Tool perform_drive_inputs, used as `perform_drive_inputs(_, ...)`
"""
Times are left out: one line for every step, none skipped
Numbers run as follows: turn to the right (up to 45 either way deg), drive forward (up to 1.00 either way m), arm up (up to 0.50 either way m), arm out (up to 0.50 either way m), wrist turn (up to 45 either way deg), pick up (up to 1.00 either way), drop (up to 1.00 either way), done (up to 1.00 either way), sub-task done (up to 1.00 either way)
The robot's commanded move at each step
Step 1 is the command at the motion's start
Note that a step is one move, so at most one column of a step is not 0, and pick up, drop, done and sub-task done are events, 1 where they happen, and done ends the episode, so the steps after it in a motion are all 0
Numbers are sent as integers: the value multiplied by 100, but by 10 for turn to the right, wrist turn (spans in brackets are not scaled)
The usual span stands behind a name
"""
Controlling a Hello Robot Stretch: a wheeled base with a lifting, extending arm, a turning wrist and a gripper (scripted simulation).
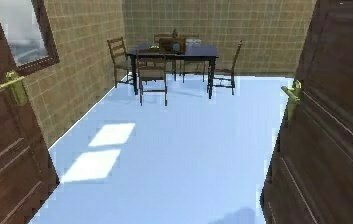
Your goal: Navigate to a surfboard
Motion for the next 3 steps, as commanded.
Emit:
perform_drive_inputs(0,100,0,0,0,0,0,0,0)
perform_drive_inputs(0,50,0,0,0,0,0,0,0)
perform_drive_inputs(240,0,0,0,0,0,0,0,0)
